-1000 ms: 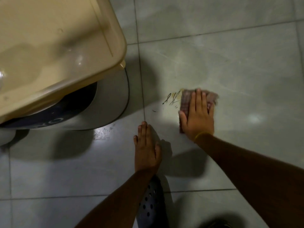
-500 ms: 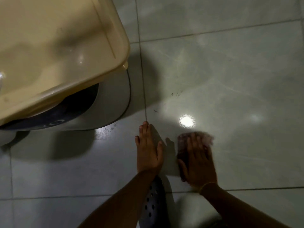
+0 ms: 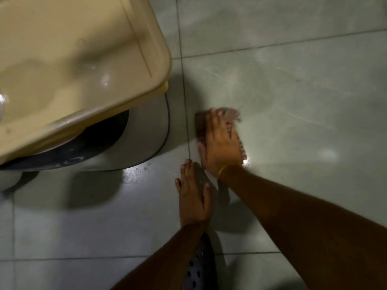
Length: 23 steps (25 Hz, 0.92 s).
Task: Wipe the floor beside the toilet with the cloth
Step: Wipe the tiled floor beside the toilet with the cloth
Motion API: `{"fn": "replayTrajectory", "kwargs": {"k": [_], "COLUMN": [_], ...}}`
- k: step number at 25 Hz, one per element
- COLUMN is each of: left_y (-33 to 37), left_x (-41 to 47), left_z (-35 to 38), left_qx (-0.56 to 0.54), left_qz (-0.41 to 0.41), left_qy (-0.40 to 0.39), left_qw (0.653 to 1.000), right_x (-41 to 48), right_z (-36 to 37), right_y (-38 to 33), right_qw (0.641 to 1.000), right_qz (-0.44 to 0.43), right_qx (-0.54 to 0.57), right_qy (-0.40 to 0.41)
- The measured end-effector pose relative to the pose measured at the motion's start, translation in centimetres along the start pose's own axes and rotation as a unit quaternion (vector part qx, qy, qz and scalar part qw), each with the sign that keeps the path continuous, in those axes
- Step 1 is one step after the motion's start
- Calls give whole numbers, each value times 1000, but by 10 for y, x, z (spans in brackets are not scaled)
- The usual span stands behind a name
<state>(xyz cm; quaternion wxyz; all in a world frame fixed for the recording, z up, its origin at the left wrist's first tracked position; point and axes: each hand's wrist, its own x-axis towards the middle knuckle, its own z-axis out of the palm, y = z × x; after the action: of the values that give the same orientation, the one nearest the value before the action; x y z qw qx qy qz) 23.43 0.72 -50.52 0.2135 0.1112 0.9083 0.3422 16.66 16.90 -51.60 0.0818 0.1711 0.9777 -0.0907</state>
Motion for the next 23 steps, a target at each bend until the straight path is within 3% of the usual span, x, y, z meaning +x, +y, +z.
{"fn": "replayTrajectory", "kwargs": {"k": [3,7,9,11,13,15,17,19,23], "left_y": [3,1,1,1,1,1,2,7,15], "left_x": [2,0,-1,0,0,0,0,1,0], "left_z": [0,-1,0,1,1,-2,-4,-9,-18], "left_qx": [-7,-28,-30,-27,-23,-29,-45,-48,-67], "left_qz": [-17,-12,-12,-9,-8,-10,-12,-32,-66], "left_qy": [-5,5,0,-4,-5,-4,-1,-6,-19], "left_qw": [1000,1000,999,1000,1000,1000,999,998,995], "right_x": [-87,-166,-152,-102,-36,14,29,8,-114], "right_z": [25,29,19,7,-7,-14,-9,8,37], "right_y": [4,73,114,134,124,82,33,3,16], "right_qw": [992,993,998,993,972,962,980,998,993], "right_qz": [-118,-103,-23,114,233,267,192,63,-98], "right_qx": [10,1,-14,2,36,41,22,11,60], "right_qy": [-31,-51,-53,-27,20,37,37,16,-34]}}
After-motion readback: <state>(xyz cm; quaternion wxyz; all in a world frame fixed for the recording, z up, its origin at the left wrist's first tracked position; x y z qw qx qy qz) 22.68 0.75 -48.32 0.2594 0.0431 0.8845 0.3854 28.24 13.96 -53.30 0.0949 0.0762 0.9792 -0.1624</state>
